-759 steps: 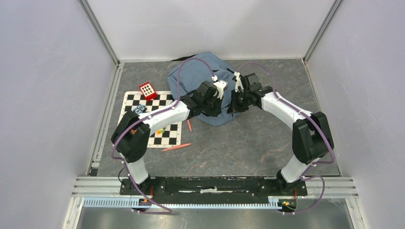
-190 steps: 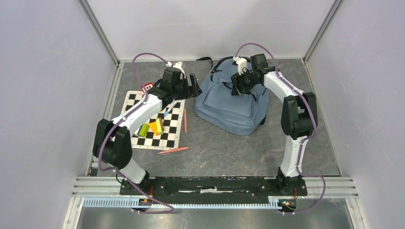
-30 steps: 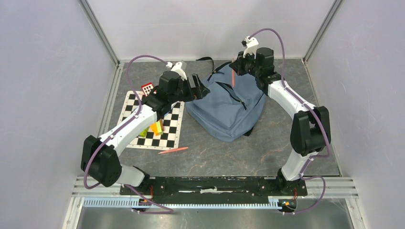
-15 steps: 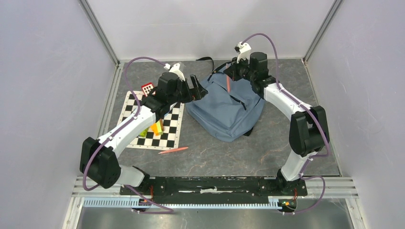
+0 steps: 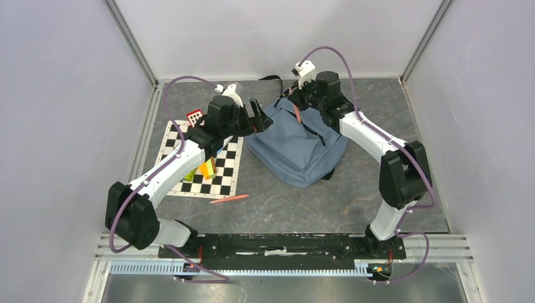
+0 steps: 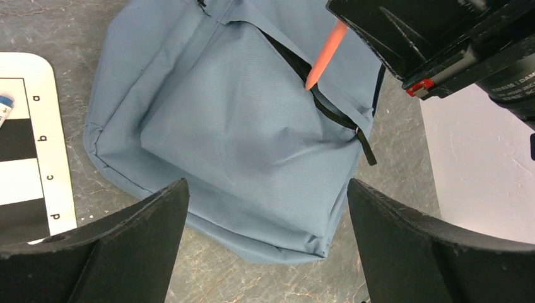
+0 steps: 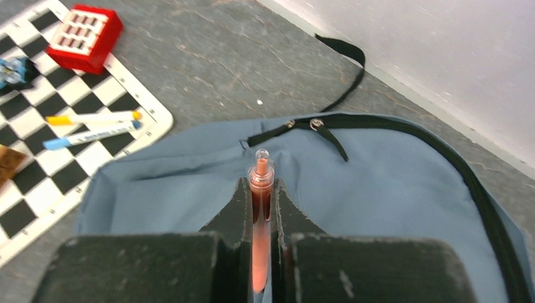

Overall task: Pack the student bag
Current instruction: Place the stationery in the student bag.

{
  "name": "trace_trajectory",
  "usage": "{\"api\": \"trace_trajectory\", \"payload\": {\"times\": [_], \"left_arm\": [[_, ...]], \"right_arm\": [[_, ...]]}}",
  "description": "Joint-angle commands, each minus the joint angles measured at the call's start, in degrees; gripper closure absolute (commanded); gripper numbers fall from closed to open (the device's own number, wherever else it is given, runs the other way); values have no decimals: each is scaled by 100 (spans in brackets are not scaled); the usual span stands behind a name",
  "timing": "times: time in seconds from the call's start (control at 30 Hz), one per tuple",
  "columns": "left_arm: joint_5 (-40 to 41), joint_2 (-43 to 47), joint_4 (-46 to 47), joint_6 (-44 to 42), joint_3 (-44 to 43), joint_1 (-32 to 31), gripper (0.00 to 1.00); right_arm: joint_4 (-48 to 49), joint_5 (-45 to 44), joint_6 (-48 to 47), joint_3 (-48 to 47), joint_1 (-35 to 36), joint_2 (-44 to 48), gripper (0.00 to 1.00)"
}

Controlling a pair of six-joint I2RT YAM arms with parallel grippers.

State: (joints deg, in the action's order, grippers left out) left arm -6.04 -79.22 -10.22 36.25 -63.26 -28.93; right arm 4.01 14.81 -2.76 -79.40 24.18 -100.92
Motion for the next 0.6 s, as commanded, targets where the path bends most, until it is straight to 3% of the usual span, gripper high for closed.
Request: {"api": "trace_trajectory", "payload": {"times": [0.0,0.27,0.57], "left_arm": [[42,147,117,181,77,43,0],[-11,108,160,194,69,78,0],[0,156,152,201,121,124,0]], "right_arm": [[-321,-907,-880,-50,42,263,100],[-389,-1717,-1457,203,25,347,100],[-1406,183,-522,-801,-326,-670,100]]}}
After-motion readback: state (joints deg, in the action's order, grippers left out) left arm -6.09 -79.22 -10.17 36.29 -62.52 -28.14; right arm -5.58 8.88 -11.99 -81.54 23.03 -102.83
